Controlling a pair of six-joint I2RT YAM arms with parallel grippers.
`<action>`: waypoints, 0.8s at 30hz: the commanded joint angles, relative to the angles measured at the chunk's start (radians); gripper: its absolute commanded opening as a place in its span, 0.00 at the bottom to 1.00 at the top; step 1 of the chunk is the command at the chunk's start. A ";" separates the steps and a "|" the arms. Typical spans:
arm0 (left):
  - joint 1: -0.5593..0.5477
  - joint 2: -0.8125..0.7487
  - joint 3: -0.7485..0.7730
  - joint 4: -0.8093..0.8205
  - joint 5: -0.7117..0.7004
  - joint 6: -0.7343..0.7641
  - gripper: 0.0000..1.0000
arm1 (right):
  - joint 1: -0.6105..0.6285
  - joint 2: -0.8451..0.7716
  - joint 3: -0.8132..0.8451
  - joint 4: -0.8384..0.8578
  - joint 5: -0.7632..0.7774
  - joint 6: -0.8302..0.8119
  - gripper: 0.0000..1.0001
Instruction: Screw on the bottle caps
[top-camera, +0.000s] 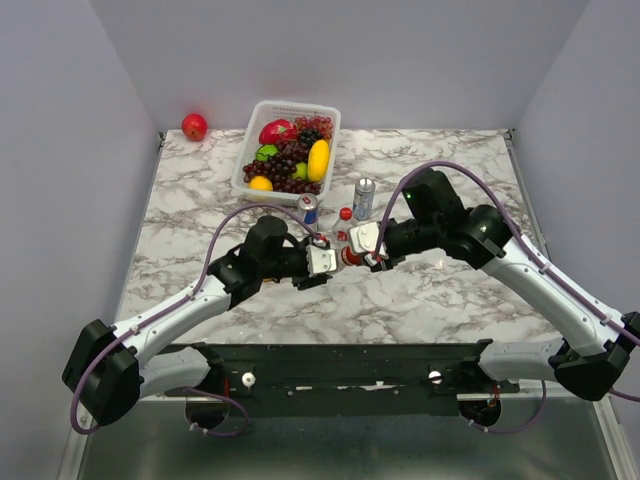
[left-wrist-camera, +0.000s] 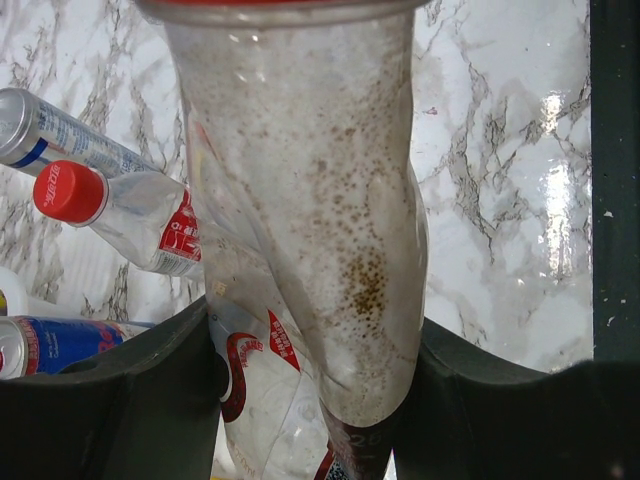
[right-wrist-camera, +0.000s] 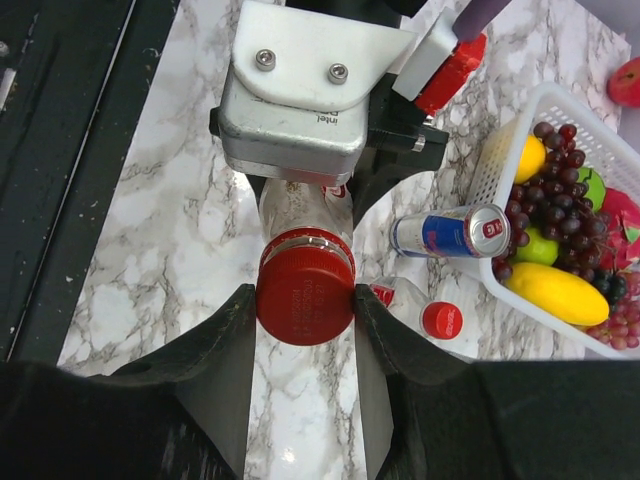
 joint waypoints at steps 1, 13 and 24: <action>-0.003 -0.029 -0.002 0.103 -0.007 -0.052 0.00 | 0.011 0.007 0.014 -0.047 0.005 -0.001 0.35; -0.020 -0.003 0.059 0.167 0.008 -0.087 0.00 | 0.009 0.022 -0.016 0.048 0.045 0.172 0.34; -0.081 0.006 0.069 0.315 -0.274 -0.115 0.00 | -0.003 0.139 0.082 0.175 0.244 0.753 0.15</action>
